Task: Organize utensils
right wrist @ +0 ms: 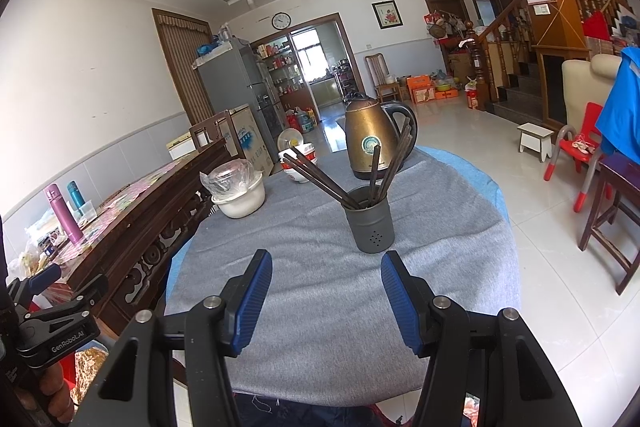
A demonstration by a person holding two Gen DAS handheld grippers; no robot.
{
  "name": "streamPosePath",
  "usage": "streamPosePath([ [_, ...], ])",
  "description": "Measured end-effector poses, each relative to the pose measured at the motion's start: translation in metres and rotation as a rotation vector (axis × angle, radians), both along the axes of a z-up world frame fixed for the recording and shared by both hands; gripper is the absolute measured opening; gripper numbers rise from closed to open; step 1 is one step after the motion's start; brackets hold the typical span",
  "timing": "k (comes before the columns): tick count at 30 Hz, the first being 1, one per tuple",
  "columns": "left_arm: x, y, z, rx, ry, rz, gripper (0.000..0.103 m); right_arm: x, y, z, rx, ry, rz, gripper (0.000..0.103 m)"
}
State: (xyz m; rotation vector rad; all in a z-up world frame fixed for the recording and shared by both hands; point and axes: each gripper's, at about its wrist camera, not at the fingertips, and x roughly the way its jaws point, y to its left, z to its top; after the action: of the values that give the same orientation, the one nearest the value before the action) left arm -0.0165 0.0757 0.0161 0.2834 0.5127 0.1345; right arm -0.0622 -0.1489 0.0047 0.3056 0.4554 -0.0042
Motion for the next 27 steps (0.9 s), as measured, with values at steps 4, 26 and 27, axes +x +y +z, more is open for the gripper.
streamPosePath([
  [4, 0.0014, 0.0005, -0.0024, 0.003, 0.007, -0.002, 0.093, 0.0004, 0.0004, -0.0046, 0.003, 0.004, -0.005, 0.061],
  [26, 0.0023, 0.0015, -0.0043, 0.002, 0.013, -0.004, 0.093, 0.0004, 0.0009, -0.0081, 0.003, 0.003, -0.009, 0.061],
  [27, 0.0022, 0.002, -0.0045, 0.002, 0.013, -0.004, 0.093, 0.0003, 0.0009, -0.0082, 0.004, 0.003, -0.009, 0.061],
])
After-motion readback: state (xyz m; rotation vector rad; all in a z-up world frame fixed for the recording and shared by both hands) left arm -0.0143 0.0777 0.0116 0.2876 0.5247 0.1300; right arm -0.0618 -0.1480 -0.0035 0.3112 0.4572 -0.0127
